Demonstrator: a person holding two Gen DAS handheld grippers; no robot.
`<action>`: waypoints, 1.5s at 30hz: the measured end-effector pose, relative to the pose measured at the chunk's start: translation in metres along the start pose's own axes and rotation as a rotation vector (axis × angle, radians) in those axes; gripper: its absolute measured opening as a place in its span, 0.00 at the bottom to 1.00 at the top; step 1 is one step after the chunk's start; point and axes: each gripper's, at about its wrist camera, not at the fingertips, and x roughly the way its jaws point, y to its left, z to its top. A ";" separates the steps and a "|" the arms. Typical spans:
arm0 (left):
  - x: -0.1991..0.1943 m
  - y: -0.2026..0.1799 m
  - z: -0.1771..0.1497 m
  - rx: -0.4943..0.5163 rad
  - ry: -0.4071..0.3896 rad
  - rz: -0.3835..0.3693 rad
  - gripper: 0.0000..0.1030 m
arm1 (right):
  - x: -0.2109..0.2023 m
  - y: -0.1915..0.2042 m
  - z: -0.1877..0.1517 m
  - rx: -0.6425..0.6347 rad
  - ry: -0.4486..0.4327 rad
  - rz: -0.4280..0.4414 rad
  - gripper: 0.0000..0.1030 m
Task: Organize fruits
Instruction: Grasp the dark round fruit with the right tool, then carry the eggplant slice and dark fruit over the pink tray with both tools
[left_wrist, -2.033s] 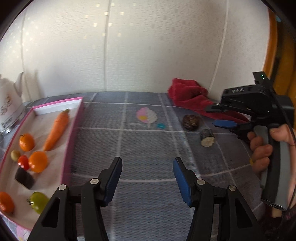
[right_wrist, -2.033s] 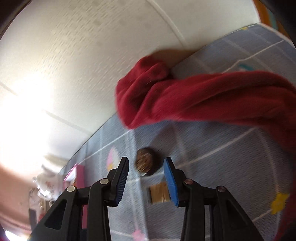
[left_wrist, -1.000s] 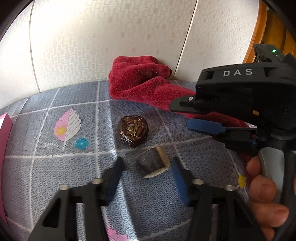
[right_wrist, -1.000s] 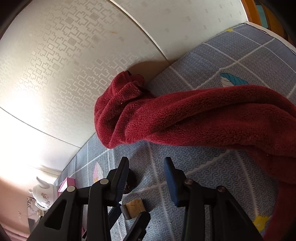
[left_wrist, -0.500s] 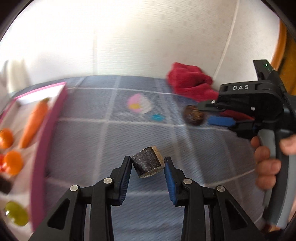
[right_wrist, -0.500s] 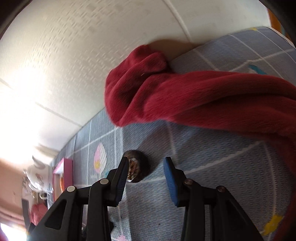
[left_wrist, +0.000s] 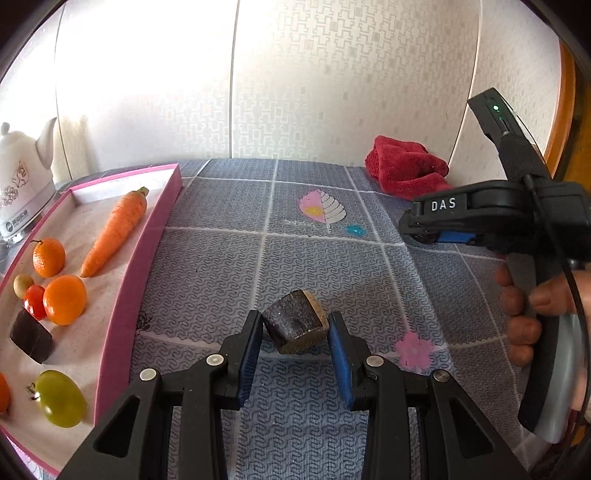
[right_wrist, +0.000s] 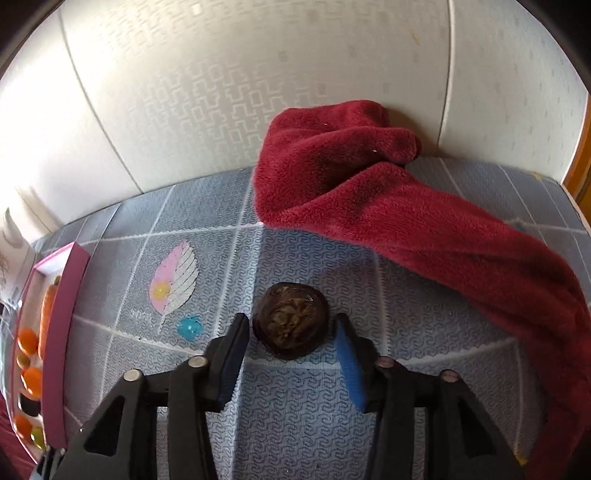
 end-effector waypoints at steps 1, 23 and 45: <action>0.001 0.000 0.001 0.000 -0.001 0.001 0.35 | 0.000 0.001 -0.001 0.000 0.000 0.001 0.40; 0.003 0.002 0.002 -0.041 0.001 -0.025 0.35 | -0.001 0.033 -0.019 -0.169 -0.026 0.072 0.40; 0.002 0.002 0.003 -0.040 -0.001 -0.019 0.35 | -0.001 0.045 -0.031 -0.271 -0.078 0.002 0.40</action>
